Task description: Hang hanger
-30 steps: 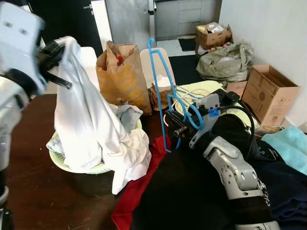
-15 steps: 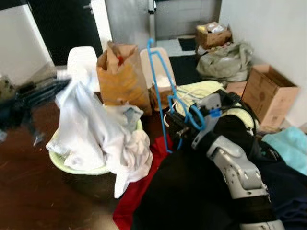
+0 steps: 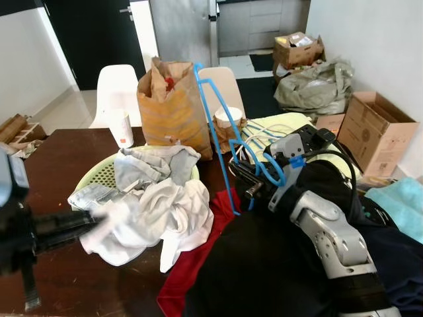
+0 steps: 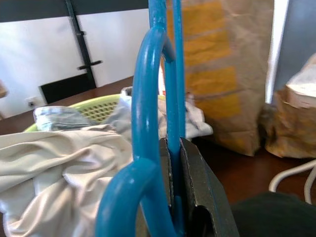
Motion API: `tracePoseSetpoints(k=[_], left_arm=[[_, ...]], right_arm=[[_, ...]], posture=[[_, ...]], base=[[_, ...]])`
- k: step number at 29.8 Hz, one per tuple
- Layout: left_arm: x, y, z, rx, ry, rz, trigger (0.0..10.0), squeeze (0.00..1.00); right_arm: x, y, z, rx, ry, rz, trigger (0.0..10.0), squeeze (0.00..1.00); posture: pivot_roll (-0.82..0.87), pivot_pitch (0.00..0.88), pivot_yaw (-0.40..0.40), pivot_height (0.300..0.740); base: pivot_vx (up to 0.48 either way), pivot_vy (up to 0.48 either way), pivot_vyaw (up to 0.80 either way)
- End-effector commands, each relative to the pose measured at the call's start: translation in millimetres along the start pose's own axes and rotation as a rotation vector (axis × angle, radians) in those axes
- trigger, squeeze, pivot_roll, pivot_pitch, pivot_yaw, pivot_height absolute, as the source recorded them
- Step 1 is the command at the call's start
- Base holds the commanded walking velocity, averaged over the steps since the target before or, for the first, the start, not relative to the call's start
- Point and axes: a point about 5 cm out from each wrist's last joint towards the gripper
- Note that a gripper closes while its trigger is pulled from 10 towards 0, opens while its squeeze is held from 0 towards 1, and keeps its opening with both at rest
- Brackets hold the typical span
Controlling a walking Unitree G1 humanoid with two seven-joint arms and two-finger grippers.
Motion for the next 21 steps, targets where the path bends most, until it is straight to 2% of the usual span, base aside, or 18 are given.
tracePoseSetpoints(k=[1,3,4,5,6,8,9,10,12,13,18,19,21], left_arm=[[-1.0,1.8,0.9,0.002,-0.014,-0.006,0.0,0.0],[4.4,-8.1,13.2,-0.063,-0.108,-0.043,0.0,0.0],[4.4,-8.1,13.2,-0.063,-0.108,-0.043,0.0,0.0],[8.6,-14.1,19.6,-0.097,-0.151,-0.073,0.8,0.0],[12.0,-22.6,24.4,-0.136,-0.178,-0.118,1.7,0.79],[12.0,-22.6,24.4,-0.136,-0.178,-0.118,1.7,0.79],[13.7,-28.1,27.1,-0.159,-0.191,-0.149,2.3,1.0],[16.4,-34.2,29.5,-0.182,-0.2,-0.18,3.5,1.0],[16.4,-34.2,29.5,-0.182,-0.2,-0.18,3.5,1.0],[18.7,-39.2,31.2,-0.201,-0.205,-0.205,10.0,1.0],[18.0,-42.7,31.4,-0.218,-0.205,-0.217,10.0,1.0],[14.6,-37.6,28.5,-0.213,-0.196,-0.169,10.0,1.0],[14.6,-37.6,28.5,-0.213,-0.196,-0.169,10.0,1.0]], right_arm=[[-2.1,-7.0,-1.0,-0.008,0.005,-0.052,10.0,0.0],[-1.9,-8.8,-1.4,-0.014,0.015,-0.066,10.0,0.0],[-1.9,-8.8,-1.4,-0.014,0.015,-0.066,10.0,0.0],[-1.6,-9.9,-2.2,-0.016,0.022,-0.075,10.0,0.0],[-1.6,-11.4,-3.3,-0.02,0.029,-0.084,10.0,0.0],[-1.6,-11.4,-3.3,-0.02,0.029,-0.084,10.0,0.0],[-1.7,-12.4,-4.1,-0.022,0.033,-0.09,10.0,0.0],[-2.2,-13.8,-4.9,-0.026,0.039,-0.1,10.0,0.0],[-2.2,-13.8,-4.9,-0.026,0.039,-0.1,10.0,0.0],[-2.9,-15.1,-5.7,-0.03,0.046,-0.109,10.0,0.0],[-5.4,-17.8,-7.8,-0.042,0.074,-0.133,10.0,0.0],[-7.0,-18.8,-8.7,-0.049,0.087,-0.143,10.0,0.0],[-7.0,-18.8,-8.7,-0.049,0.087,-0.143,10.0,0.0]], posture=[[-0.09,0.0,0.035,0.736],[-0.08,0.0,0.032,0.736],[-0.08,0.0,0.032,0.736],[-0.08,0.0,0.033,0.736],[-0.08,0.0,0.031,0.736],[-0.08,0.0,0.031,0.736],[-0.08,0.0,0.031,0.736],[-0.08,0.0,0.033,0.736],[-0.08,0.0,0.033,0.736],[-0.08,0.0,0.033,0.736],[-0.09,0.0,0.036,0.736],[-0.09,0.0,0.037,0.736],[-0.09,0.0,0.037,0.736]], base=[[0.0,0.0,0.0],[0.0,0.0,0.0],[0.0,0.0,0.0],[0.0,0.0,0.0],[0.0,0.0,0.0],[0.0,0.0,0.0],[0.0,0.0,0.0],[0.0,0.0,0.0],[0.0,0.0,0.0],[0.0,0.0,0.0],[0.0,0.0,0.0],[0.0,0.0,0.0],[0.0,0.0,0.0]])
Point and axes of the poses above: a point about 5 cm out from each wrist's last joint towards the gripper, its own x axis pointing out of the wrist towards the gripper, its own y axis along the axis of the wrist's last joint, z = x × y, and after that the axes turned 6 degrees about -x, right-handed
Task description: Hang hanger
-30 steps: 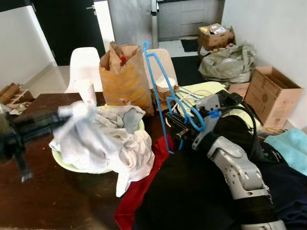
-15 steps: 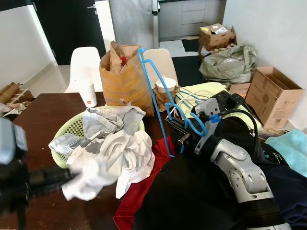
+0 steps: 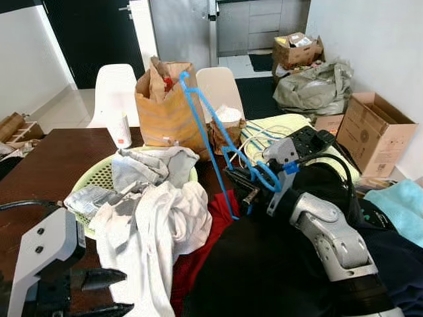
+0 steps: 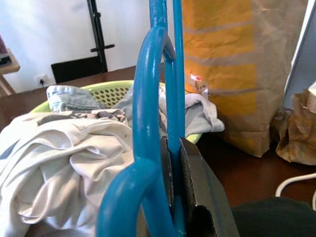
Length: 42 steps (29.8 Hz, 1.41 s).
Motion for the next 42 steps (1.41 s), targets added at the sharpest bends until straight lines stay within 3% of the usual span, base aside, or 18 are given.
tracePoseSetpoints(k=[1,4,6,7,9,12,13,16,18,19,20,22,23,27,30,35,40,42], left_arm=[[-8.4,8.5,-0.8,0.017,-0.009,0.077,10.0,1.0],[-8.4,8.5,-0.8,0.017,-0.009,0.077,10.0,1.0],[-26.7,23.6,-8.7,0.066,0.061,0.245,10.0,1.0],[-26.7,23.6,-8.7,0.066,0.061,0.245,10.0,1.0],[-34.0,27.4,-46.4,0.102,0.368,0.301,10.0,1.0],[-33.4,26.7,-61.0,0.106,0.481,0.293,10.0,1.0],[-26.5,22.9,-84.4,0.087,0.635,0.301,10.0,0.0],[-15.9,19.1,-103.1,0.071,0.734,0.328,10.0,0.0],[15.7,7.7,-130.0,0.008,0.797,0.402,10.0,0.0],[15.7,7.7,-130.0,0.008,0.797,0.402,10.0,0.0],[31.7,-0.9,-138.2,-0.042,0.781,0.423,10.0,0.0],[31.7,-0.9,-138.2,-0.042,0.781,0.423,10.0,0.0],[45.5,-7.3,-141.6,-0.077,0.747,0.435,10.0,0.0],[60.8,-13.0,-141.8,-0.12,0.687,0.443,10.0,0.0],[83.8,-11.8,-131.0,-0.161,0.516,0.489,10.0,0.0],[89.4,-4.5,-116.2,-0.155,0.403,0.528,10.0,0.0],[91.5,-2.3,-111.4,-0.133,0.401,0.522,10.0,0.0],[97.1,-11.3,-105.9,-0.077,0.467,0.446,10.0,0.0]], right_arm=[[-6.2,-18.7,-2.6,0.017,0.01,-0.103,10.0,0.0],[-6.2,-18.7,-2.6,0.017,0.01,-0.103,10.0,0.0],[-8.1,-19.7,-3.8,0.013,0.025,-0.112,10.0,0.0],[-8.1,-19.7,-3.8,0.013,0.025,-0.112,10.0,0.0],[-7.2,-19.8,-4.4,0.016,0.026,-0.111,10.0,0.0],[-6.4,-19.6,-4.5,0.018,0.024,-0.11,10.0,0.0],[-3.9,-18.9,-5.1,0.025,0.02,-0.102,10.0,0.0],[-1.4,-18.0,-6.5,0.034,0.016,-0.093,10.0,0.0],[2.8,-16.8,-9.7,0.051,0.007,-0.075,10.0,0.0],[2.8,-16.8,-9.7,0.051,0.007,-0.075,10.0,0.0],[3.5,-16.7,-11.2,0.059,0.002,-0.069,10.0,0.0],[3.5,-16.7,-11.2,0.059,0.002,-0.069,10.0,0.0],[3.4,-16.6,-12.6,0.063,0.0,-0.066,10.0,0.0],[2.2,-16.6,-13.0,0.066,-0.008,-0.063,10.0,0.0],[-1.3,-15.9,-11.0,0.067,-0.027,-0.06,10.0,0.0],[-3.1,-15.4,-9.0,0.068,-0.036,-0.059,10.0,0.0],[-3.2,-15.4,-8.5,0.068,-0.038,-0.06,10.0,0.0],[-2.3,-15.8,-8.4,0.068,-0.039,-0.063,10.0,0.0]], posture=[[-0.09,0.0,0.038,0.736],[-0.09,0.0,0.038,0.736],[-0.09,0.0,0.034,0.736],[-0.09,0.0,0.034,0.736],[-0.08,0.0,0.026,0.736],[-0.08,0.0,0.025,0.736],[-0.07,0.0,0.022,0.736],[-0.07,0.0,0.02,0.736],[-0.08,0.0,0.026,0.736],[-0.08,0.0,0.026,0.736],[-0.08,0.0,0.03,0.736],[-0.08,0.0,0.03,0.736],[-0.09,0.0,0.036,0.736],[-0.1,0.0,0.043,0.736],[-0.1,0.0,0.049,0.736],[-0.1,0.0,0.047,0.736],[-0.09,0.0,0.046,0.736],[-0.08,0.0,0.04,0.736]], base=[[0.0,0.0,0.0],[0.0,0.0,0.0],[0.0,0.0,0.0],[0.0,0.0,0.0],[0.0,0.0,0.0],[0.0,0.0,0.0],[0.0,0.0,0.0],[0.0,0.0,0.0],[0.0,0.0,0.0],[0.0,0.0,0.0],[0.0,0.0,0.0],[0.0,0.0,0.0],[0.0,0.0,0.0],[0.0,0.0,0.0],[0.0,0.0,0.0],[0.0,0.0,0.0],[0.0,0.0,0.0],[0.0,0.0,0.0]])
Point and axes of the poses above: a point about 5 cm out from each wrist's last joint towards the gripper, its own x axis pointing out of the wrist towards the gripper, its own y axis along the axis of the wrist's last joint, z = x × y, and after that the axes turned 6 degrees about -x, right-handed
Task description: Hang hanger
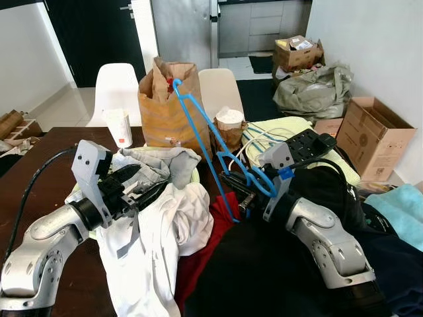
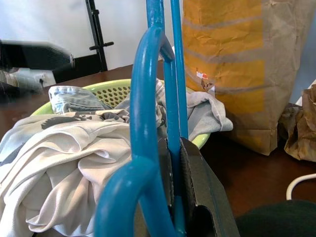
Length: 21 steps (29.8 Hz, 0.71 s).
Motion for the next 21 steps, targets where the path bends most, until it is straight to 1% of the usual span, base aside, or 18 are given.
tracePoseSetpoints(k=[1,2,3,5,7,9,11,14,16,17,19,21], left_arm=[[-1.2,-4.4,-0.7,0.029,0.022,-0.031,10.0,0.0],[-2.8,-11.6,-1.0,0.067,0.051,-0.064,10.0,0.0],[-2.8,-11.6,-1.0,0.067,0.051,-0.064,10.0,0.0],[-3.7,-32.7,-1.7,0.164,0.102,-0.171,10.0,0.0],[-3.7,-32.7,-1.7,0.164,0.102,-0.171,10.0,0.0],[2.1,-42.7,-1.6,0.233,0.12,-0.206,10.0,0.0],[8.8,-42.0,-3.0,0.293,0.141,-0.197,10.0,0.0],[8.8,-42.0,-3.0,0.293,0.141,-0.197,10.0,0.0],[15.2,-38.2,-2.7,0.334,0.145,-0.176,10.0,0.0],[15.2,-38.2,-2.7,0.334,0.145,-0.176,10.0,0.0],[21.5,-30.9,-0.1,0.358,0.142,-0.138,10.0,0.0],[21.5,-30.9,-0.1,0.358,0.142,-0.138,10.0,0.0]], right_arm=[[-3.8,-13.1,1.4,0.036,-0.017,-0.061,10.0,0.0],[-3.4,-13.2,1.2,0.036,-0.017,-0.062,10.0,0.0],[-3.4,-13.2,1.2,0.036,-0.017,-0.062,10.0,0.0],[-1.4,-12.3,1.2,0.034,-0.014,-0.059,10.0,0.0],[-1.4,-12.3,1.2,0.034,-0.014,-0.059,10.0,0.0],[0.0,-10.8,1.5,0.031,-0.014,-0.053,10.0,0.0],[-0.4,-9.5,2.6,0.029,-0.018,-0.049,10.0,0.0],[-0.4,-9.5,2.6,0.029,-0.018,-0.049,10.0,0.0],[-1.3,-9.1,3.5,0.025,-0.023,-0.049,10.0,0.0],[-1.3,-9.1,3.5,0.025,-0.023,-0.049,10.0,0.0],[-1.9,-9.0,3.9,0.022,-0.026,-0.05,10.0,0.0],[-1.9,-9.0,3.9,0.022,-0.026,-0.05,10.0,0.0]], posture=[[-0.08,0.0,0.04,0.736],[-0.08,0.0,0.04,0.736],[-0.08,0.0,0.04,0.736],[-0.07,0.0,0.036,0.736],[-0.07,0.0,0.036,0.736],[-0.08,0.0,0.038,0.736],[-0.09,0.0,0.04,0.736],[-0.09,0.0,0.04,0.736],[-0.1,0.0,0.042,0.736],[-0.1,0.0,0.042,0.736],[-0.1,0.0,0.041,0.736],[-0.1,0.0,0.041,0.736]], base=[[0.0,0.0,0.0],[0.0,0.0,0.0],[0.0,0.0,0.0],[0.0,0.0,0.0],[0.0,0.0,0.0],[0.0,0.0,0.0],[0.0,0.0,0.0],[0.0,0.0,0.0],[0.0,0.0,0.0],[0.0,0.0,0.0],[0.0,0.0,0.0],[0.0,0.0,0.0]])
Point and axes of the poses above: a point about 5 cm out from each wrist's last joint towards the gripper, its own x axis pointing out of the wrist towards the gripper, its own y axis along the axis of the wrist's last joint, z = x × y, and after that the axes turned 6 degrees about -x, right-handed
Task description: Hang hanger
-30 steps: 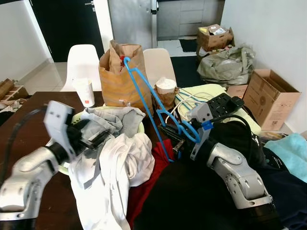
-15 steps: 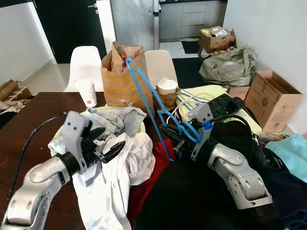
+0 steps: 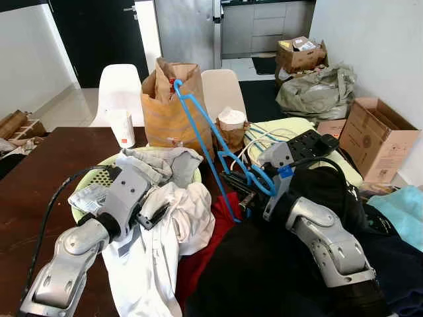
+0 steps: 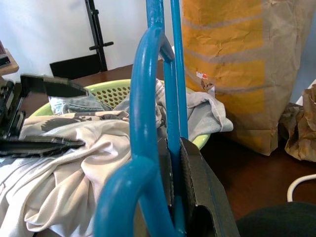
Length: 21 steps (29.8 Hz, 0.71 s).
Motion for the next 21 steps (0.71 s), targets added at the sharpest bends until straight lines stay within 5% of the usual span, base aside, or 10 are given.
tracePoseSetpoints(k=[1,5,6,21], left_arm=[[3.3,0.9,1.6,0.02,0.008,0.005,10.0,0.0],[4.6,3.0,2.3,0.022,0.009,0.017,9.8,0.0],[5.4,3.1,4.0,0.019,0.004,0.019,0.0,0.0],[5.1,-4.9,2.7,0.084,0.013,-0.012,0.0,0.0]], right_arm=[[-2.5,-9.3,1.9,0.018,-0.017,-0.051,10.0,0.0],[-2.5,-9.3,2.1,0.016,-0.018,-0.053,10.0,0.0],[-2.5,-9.3,2.3,0.015,-0.019,-0.053,10.0,0.0],[-2.2,-10.0,2.8,0.008,-0.021,-0.058,10.0,0.0]], posture=[[-0.1,0.0,0.042,0.736],[-0.1,0.0,0.041,0.736],[-0.1,0.0,0.041,0.736],[-0.1,0.0,0.042,0.736]], base=[[0.0,0.0,0.0],[0.0,0.0,0.0],[0.0,0.0,0.0],[0.0,0.0,0.0]])
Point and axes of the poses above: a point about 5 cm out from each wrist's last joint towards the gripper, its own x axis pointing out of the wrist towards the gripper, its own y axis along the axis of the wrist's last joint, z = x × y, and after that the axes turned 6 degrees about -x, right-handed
